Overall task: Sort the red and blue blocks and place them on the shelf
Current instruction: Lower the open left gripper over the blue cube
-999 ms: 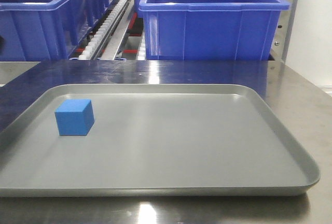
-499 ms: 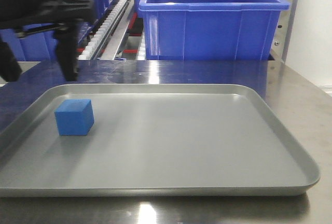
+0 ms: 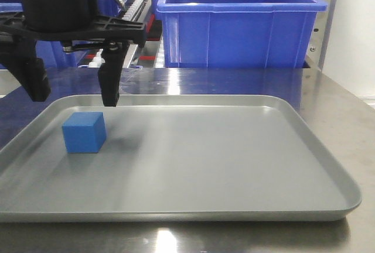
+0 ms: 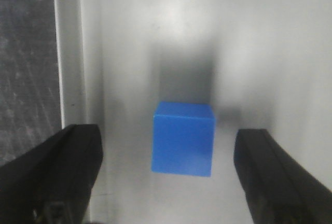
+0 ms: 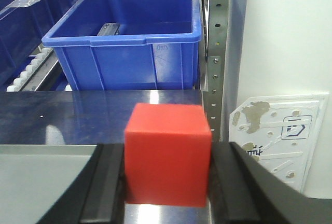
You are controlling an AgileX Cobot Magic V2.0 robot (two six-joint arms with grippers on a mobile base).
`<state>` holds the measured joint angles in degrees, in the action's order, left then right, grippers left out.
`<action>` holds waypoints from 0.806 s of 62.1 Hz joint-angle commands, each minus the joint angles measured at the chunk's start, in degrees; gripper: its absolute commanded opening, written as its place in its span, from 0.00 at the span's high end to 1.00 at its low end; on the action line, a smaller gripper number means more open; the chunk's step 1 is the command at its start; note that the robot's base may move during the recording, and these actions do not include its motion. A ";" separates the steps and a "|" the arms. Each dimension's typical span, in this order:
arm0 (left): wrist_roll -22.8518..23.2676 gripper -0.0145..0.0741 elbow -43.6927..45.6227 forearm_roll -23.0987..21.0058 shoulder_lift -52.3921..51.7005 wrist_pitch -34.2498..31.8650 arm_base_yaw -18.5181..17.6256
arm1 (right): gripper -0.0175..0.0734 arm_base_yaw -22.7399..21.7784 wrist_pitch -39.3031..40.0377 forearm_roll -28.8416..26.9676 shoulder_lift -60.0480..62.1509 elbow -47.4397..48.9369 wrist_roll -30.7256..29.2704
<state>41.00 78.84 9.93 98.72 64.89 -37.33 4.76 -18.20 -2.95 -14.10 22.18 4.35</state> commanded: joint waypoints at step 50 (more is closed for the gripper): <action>0.24 0.20 -4.13 -3.03 -0.28 -7.98 -0.35 | 0.72 -0.39 4.65 0.48 -0.54 1.75 -0.51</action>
<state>41.00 73.58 6.88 100.80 58.74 -37.46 4.76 -18.20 -2.95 -14.10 22.18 4.35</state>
